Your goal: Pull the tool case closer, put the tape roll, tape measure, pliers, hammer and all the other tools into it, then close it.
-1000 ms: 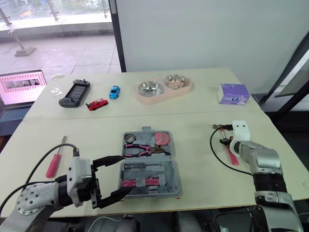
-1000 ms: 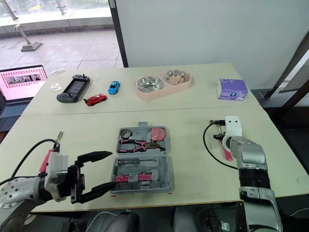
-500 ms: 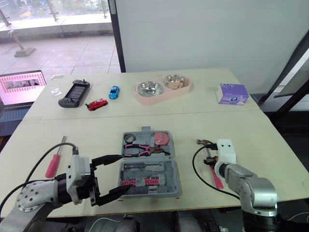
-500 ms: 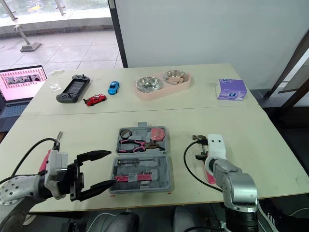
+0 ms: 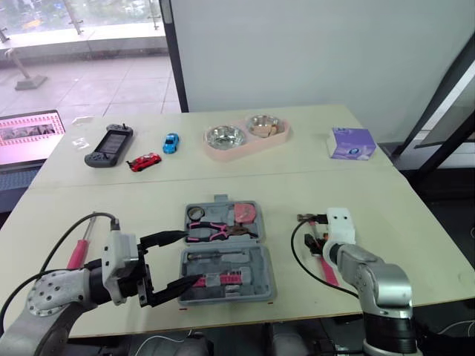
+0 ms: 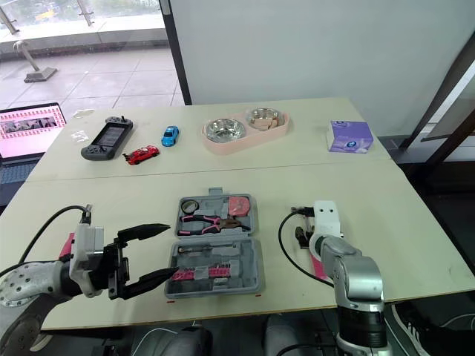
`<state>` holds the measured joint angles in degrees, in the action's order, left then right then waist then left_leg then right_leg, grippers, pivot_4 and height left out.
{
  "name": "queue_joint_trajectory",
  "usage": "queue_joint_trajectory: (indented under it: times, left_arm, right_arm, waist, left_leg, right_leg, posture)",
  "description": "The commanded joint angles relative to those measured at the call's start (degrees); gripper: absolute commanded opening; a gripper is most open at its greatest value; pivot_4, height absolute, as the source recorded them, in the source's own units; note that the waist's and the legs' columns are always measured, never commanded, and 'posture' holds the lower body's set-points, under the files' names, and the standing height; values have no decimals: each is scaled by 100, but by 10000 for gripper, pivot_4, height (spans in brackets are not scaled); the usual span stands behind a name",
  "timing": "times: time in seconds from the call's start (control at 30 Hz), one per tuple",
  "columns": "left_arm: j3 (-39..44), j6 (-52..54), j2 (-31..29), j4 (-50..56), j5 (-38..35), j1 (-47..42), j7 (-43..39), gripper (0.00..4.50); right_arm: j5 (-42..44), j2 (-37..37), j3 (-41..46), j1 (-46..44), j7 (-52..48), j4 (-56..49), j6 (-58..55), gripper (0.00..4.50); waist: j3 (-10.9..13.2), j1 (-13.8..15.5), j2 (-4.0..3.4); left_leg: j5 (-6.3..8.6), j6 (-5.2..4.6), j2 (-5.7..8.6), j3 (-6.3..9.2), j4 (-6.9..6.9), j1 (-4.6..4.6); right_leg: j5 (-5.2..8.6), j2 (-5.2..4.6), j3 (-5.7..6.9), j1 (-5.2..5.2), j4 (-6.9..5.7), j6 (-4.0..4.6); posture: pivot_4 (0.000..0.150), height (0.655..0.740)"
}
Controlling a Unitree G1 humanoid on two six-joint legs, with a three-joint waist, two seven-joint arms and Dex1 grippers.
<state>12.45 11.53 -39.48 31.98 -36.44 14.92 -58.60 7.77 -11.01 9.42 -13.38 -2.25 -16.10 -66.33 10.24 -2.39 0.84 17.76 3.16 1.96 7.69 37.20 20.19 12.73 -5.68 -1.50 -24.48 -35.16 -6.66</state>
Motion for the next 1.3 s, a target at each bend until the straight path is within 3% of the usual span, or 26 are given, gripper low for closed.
queue_joint_trajectory:
  times: [0.03,0.07,0.17,0.37,0.67,0.83,0.93,1.13,1.3]
  left_arm:
    - [87,-56,-30,102,1,-27,33,45000]
    - [86,-43,-29,113,-2,-33,51,45000]
    - [87,-16,-32,140,4,-39,92,45000]
    - [105,33,-47,207,-37,-35,179,45000]
    - [170,109,-84,201,-93,-58,220,45000]
    - [276,153,-122,150,-137,-52,237,45000]
    - [264,162,-114,155,-123,-49,239,45000]
    - [277,147,-88,232,-98,40,269,45000]
    - [385,141,-114,284,-130,168,262,45000]
  right_arm:
    - [-29,40,-79,-156,-27,299,338,38407]
    - [-51,45,-102,-175,-16,404,406,38407]
    - [-100,111,-64,-165,104,657,431,29456]
    - [-42,231,-56,-98,121,577,330,348]
    - [156,259,-117,-322,-128,90,312,348]
    - [707,-979,-274,-502,-1231,-747,-401,348]
    - [790,-1232,-442,-437,-1381,-670,-507,348]
    - [723,-577,-373,-193,-904,-848,-980,348]
    - [575,387,-286,150,-273,-1391,-1021,348]
  waist:
    - [0,-7,0]
    - [-1,-8,1]
    - [-2,-13,3]
    - [-4,-5,5]
    - [-1,-15,0]
    - [30,4,-49]
    - [25,17,-41]
    - [29,-8,-47]
    - [28,4,-46]
  left_leg:
    - [0,0,0,0,0,0]
    - [0,0,0,0,0,1]
    - [0,0,0,0,1,-1]
    - [0,0,0,0,1,0]
    - [0,0,0,2,0,-1]
    - [0,0,2,1,6,14]
    - [0,0,2,6,1,14]
    - [0,0,-3,8,-3,16]
    - [0,0,-3,10,-3,15]
  right_leg:
    - [-1,0,0,0,0,-2]
    - [-2,0,0,0,1,-4]
    - [-1,0,-1,0,1,-1]
    - [-1,0,0,0,1,-1]
    - [-1,1,0,0,1,0]
    - [-3,0,-3,-7,6,-4]
    - [-1,0,2,-7,7,-5]
    - [-5,5,3,-11,3,-9]
    - [-5,5,2,-12,3,-10]
  posture:
    - [1500,7360]
    - [1500,7360]
    - [1500,7360]
    - [1500,7360]
    - [1500,7360]
    - [1500,7360]
    - [1500,7360]
    - [1500,7360]
    - [1500,7360]
